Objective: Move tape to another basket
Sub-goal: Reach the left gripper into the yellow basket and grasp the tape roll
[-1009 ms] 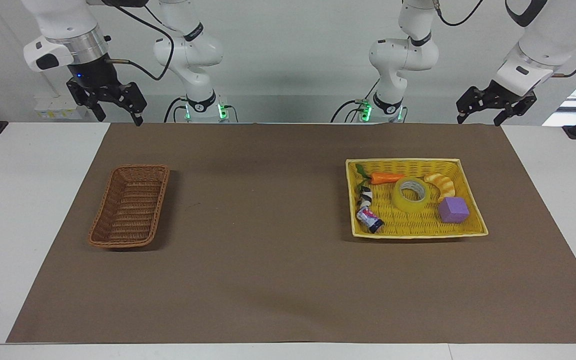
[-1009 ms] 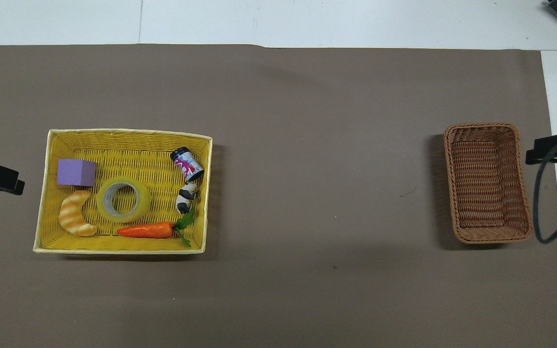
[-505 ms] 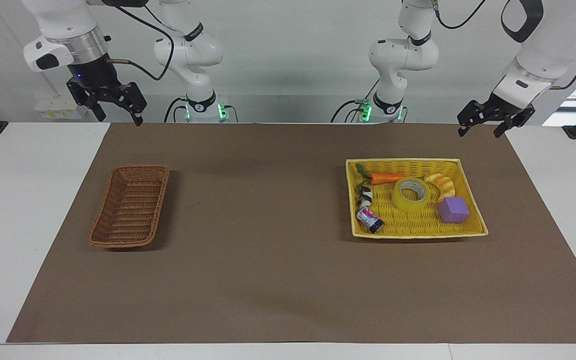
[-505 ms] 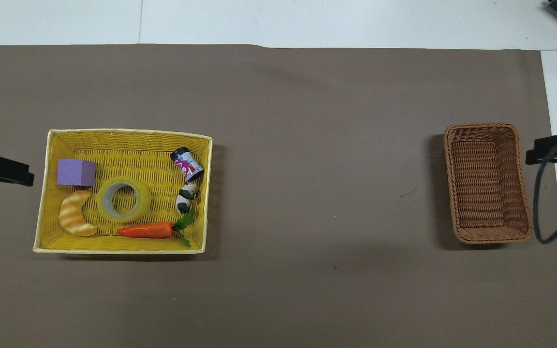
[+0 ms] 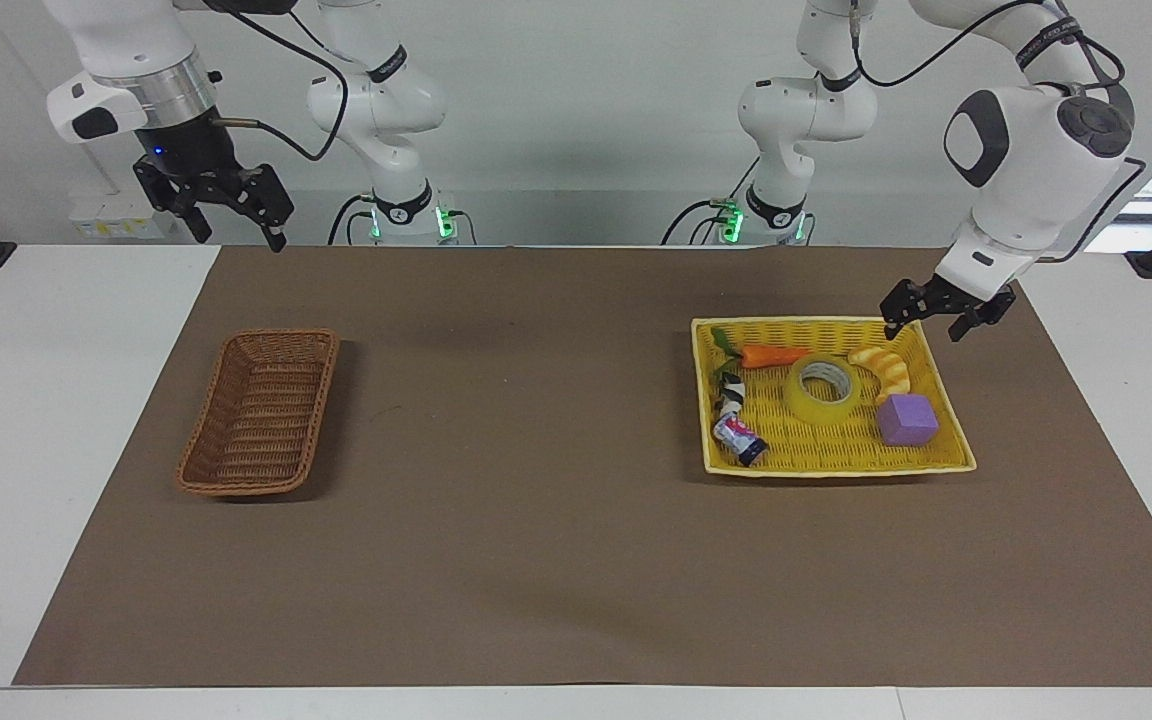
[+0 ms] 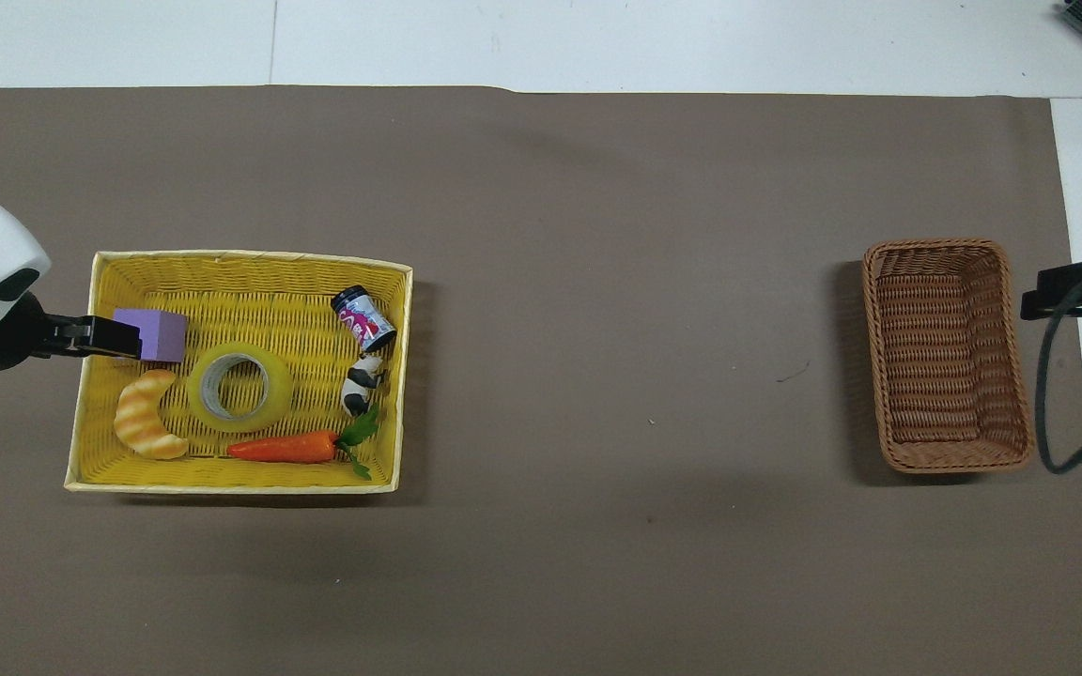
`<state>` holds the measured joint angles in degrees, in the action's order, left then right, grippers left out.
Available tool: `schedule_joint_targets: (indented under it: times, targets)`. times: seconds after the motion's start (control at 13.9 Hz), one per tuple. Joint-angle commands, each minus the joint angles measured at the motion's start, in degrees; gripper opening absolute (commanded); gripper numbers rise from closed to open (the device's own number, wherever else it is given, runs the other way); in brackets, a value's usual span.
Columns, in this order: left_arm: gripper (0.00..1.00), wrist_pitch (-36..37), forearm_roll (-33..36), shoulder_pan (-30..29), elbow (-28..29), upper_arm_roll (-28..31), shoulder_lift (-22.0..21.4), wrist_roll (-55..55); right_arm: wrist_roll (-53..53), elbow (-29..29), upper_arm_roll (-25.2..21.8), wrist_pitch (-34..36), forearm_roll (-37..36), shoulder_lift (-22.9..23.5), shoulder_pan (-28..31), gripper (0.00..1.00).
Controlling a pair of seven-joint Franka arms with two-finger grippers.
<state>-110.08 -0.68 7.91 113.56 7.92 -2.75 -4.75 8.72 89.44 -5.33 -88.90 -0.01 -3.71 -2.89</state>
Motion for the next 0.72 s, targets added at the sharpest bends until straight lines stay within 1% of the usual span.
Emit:
schedule_joint_targets:
  times: [0.0,0.22,0.36,0.5,0.58,0.65]
  targets:
    - [1.00,-4.43,-1.25,-0.18,4.37,-0.10,-0.77,-0.52,-0.90,0.74,-0.39,0.30,0.89,-0.86,-0.18,1.00]
    - [1.00,-8.82,-2.56,0.17,8.67,-0.10,1.77,-0.70,-0.90,0.74,-0.39,0.30,0.89,-0.86,-0.18,1.00]
    - [1.00,-14.26,-2.66,0.35,12.45,-0.10,3.09,-0.53,-0.90,0.74,-0.39,0.30,0.89,-0.86,-0.18,1.00]
    - [1.00,-17.18,-3.70,0.44,14.05,-0.10,4.67,-0.44,-0.90,0.74,-0.39,0.30,0.89,-0.86,-0.18,1.00]
    - [0.98,-17.62,-4.93,0.44,14.23,-0.10,5.46,0.08,-0.90,0.74,-0.39,0.30,0.89,-0.86,-0.18,1.00]
    - [0.92,-18.50,-6.25,0.44,15.19,-0.19,6.43,0.26,-0.90,0.74,-0.39,0.30,0.89,-0.86,-0.18,1.00]
